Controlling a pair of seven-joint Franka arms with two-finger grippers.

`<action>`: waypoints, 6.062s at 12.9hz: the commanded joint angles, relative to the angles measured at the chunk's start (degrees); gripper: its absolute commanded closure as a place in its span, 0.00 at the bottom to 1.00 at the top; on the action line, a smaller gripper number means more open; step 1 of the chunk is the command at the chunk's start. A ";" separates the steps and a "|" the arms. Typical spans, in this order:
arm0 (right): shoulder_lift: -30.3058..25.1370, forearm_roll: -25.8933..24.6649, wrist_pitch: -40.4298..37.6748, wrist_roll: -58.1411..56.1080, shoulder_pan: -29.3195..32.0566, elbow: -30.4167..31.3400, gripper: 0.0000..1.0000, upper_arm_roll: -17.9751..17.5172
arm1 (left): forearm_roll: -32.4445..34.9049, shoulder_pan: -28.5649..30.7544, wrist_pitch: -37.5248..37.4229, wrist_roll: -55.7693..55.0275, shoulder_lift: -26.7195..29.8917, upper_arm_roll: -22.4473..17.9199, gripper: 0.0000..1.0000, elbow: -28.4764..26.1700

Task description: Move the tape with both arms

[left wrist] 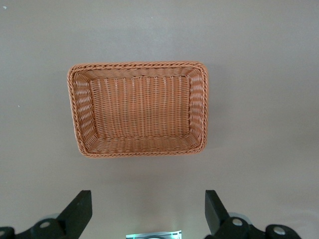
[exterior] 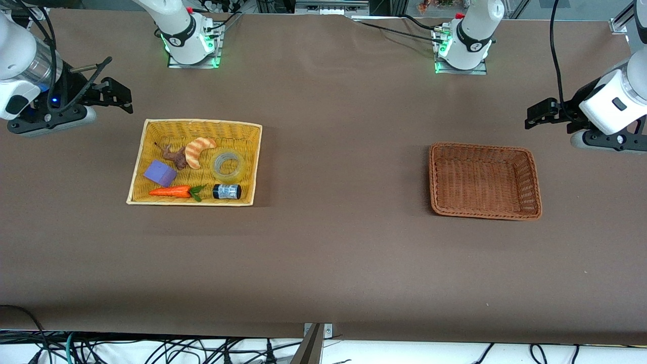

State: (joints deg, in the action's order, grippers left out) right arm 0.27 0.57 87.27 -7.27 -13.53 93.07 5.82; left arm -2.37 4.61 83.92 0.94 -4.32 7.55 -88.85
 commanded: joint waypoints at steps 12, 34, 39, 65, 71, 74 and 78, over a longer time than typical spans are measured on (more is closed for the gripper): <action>0.43 -0.21 21.66 9.96 -0.53 21.67 0.00 -3.96 | -1.23 0.04 -0.51 0.90 -2.71 -0.08 0.00 1.57; 18.80 -0.39 53.74 18.00 -2.20 31.49 1.00 -8.11 | -1.14 0.31 0.10 0.90 -3.06 -0.08 0.00 1.75; 18.01 -0.30 34.68 18.61 -2.20 16.65 1.00 -10.91 | -0.79 -0.05 0.02 0.90 -3.94 -0.08 0.00 1.75; 42.63 -11.64 37.48 69.07 -24.36 -13.60 0.00 -18.92 | -0.70 -3.63 14.85 -0.94 -20.37 0.36 0.00 -0.09; 32.88 -5.52 20.34 45.04 -13.47 -16.78 0.00 -18.92 | -0.35 -5.40 35.58 -18.83 -21.08 11.15 0.00 -13.79; 27.34 -2.24 11.38 35.34 -8.02 -16.43 0.00 -18.39 | 2.53 -5.58 41.84 -25.79 -22.05 17.74 0.00 -17.93; 15.76 -0.22 6.52 22.86 -5.28 -8.03 0.00 -13.49 | 7.28 -5.67 43.77 -36.09 -22.58 23.73 0.00 -20.56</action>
State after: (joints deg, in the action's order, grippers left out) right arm 23.99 -1.43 94.04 21.13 -19.18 76.62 -10.08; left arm 2.44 -1.73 125.54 -31.43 -27.45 29.26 -107.13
